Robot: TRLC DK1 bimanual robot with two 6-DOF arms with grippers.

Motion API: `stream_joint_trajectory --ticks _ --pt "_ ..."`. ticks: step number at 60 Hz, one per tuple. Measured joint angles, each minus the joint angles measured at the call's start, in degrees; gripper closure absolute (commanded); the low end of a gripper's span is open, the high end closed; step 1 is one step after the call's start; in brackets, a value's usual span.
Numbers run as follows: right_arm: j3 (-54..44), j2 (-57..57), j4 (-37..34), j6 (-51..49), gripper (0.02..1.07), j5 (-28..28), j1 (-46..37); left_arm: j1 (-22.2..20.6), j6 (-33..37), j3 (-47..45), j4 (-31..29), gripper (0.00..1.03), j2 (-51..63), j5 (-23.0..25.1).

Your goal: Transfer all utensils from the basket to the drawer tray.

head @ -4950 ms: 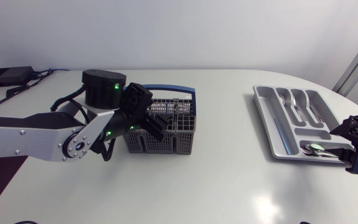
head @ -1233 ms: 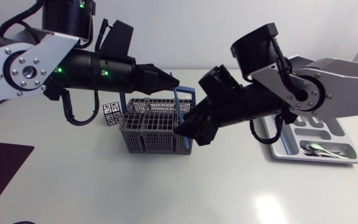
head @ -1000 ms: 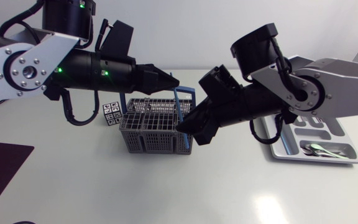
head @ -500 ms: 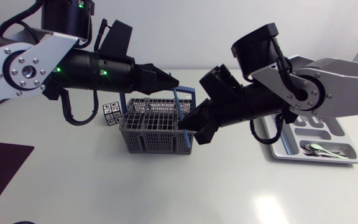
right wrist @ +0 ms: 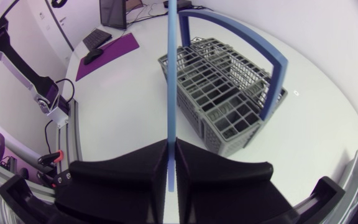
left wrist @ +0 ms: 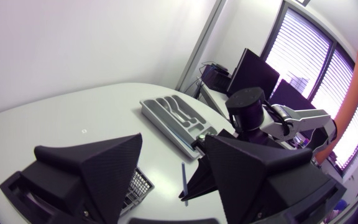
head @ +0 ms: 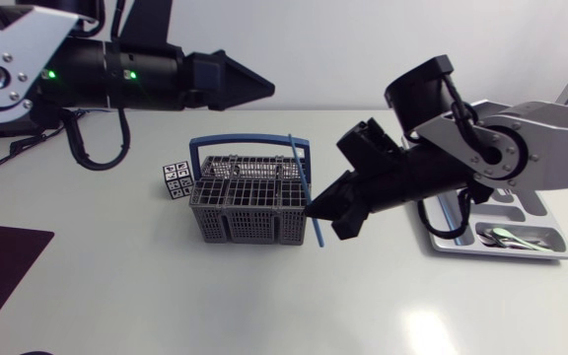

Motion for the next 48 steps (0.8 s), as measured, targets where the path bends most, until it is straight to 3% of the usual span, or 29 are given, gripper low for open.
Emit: stream_joint_trajectory --ticks 8,17,32,48 --pt "-1.3 -3.3 -2.5 -1.9 1.02 0.0 -6.0 2.1 0.4 0.9 -2.1 0.14 -1.7 -1.3" --pt "-1.3 -6.3 -4.8 -4.0 1.02 -0.2 -14.2 2.3 3.5 0.8 -5.2 0.05 -2.9 -8.1" --pt "-0.9 -5.5 -7.4 -8.5 1.02 -0.2 -31.5 3.7 7.8 -2.5 -6.8 0.05 -5.6 -13.8" --pt "5.4 6.3 -7.7 -9.6 1.02 1.4 -44.3 5.6 11.1 -5.2 -7.8 0.05 -7.2 -16.6"
